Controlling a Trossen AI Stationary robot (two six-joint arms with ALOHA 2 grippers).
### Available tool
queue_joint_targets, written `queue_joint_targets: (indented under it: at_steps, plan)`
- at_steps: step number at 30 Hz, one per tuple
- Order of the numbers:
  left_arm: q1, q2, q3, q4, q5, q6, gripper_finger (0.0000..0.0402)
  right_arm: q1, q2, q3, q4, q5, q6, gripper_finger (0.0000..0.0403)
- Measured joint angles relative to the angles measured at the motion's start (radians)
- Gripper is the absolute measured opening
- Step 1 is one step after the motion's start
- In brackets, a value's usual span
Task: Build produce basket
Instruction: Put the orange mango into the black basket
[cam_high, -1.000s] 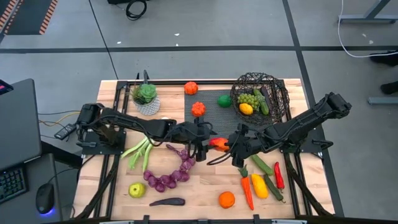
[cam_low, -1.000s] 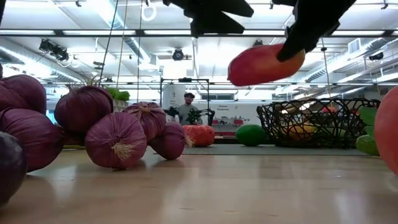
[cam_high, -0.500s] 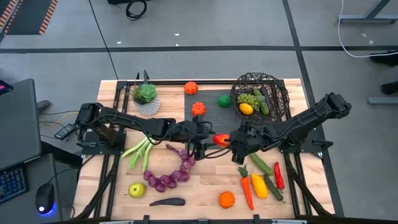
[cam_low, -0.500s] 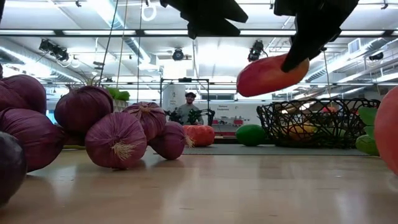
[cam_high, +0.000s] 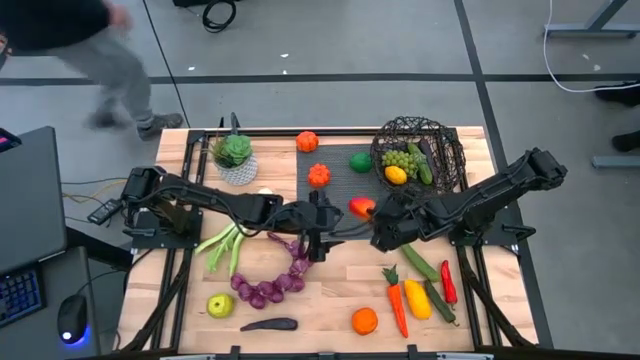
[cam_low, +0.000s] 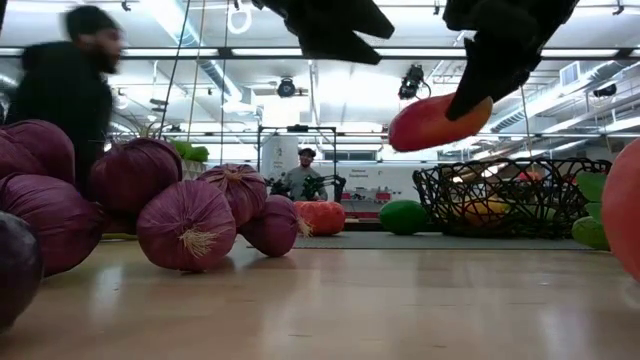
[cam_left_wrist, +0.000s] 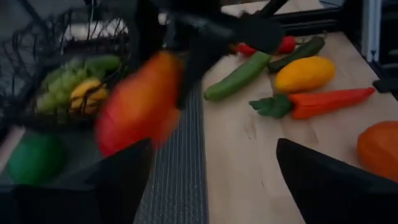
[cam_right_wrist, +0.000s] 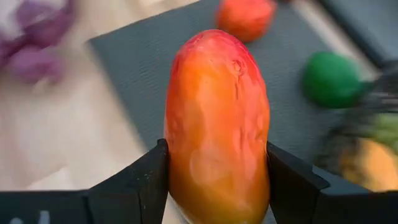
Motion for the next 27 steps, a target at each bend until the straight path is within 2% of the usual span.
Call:
queue_joint_targets:
  at_steps: [5,9,13,19,27]
  plan:
    - [0.001,0.0,0.0,-0.067,-0.001,-0.15,0.0352,-0.026,-0.036,0.001,-0.076,0.188,0.108,0.0225]
    - [0.004,0.001,0.0,-0.115,-0.005,-0.18,0.0352,-0.066,-0.059,0.001,-0.203,0.285,0.217,0.0225]
    - [0.025,0.001,0.0,-0.115,-0.051,-0.206,0.0352,-0.12,-0.059,0.001,-0.361,0.278,0.303,0.0225]
    - [0.078,0.001,0.0,-0.145,-0.054,-0.258,0.0352,-0.184,-0.049,0.001,-0.583,0.282,0.421,0.0225]
    - [0.185,0.001,-0.001,-0.223,-0.084,-0.259,0.0352,-0.254,-0.049,-0.071,-0.633,0.295,0.41,0.0225]
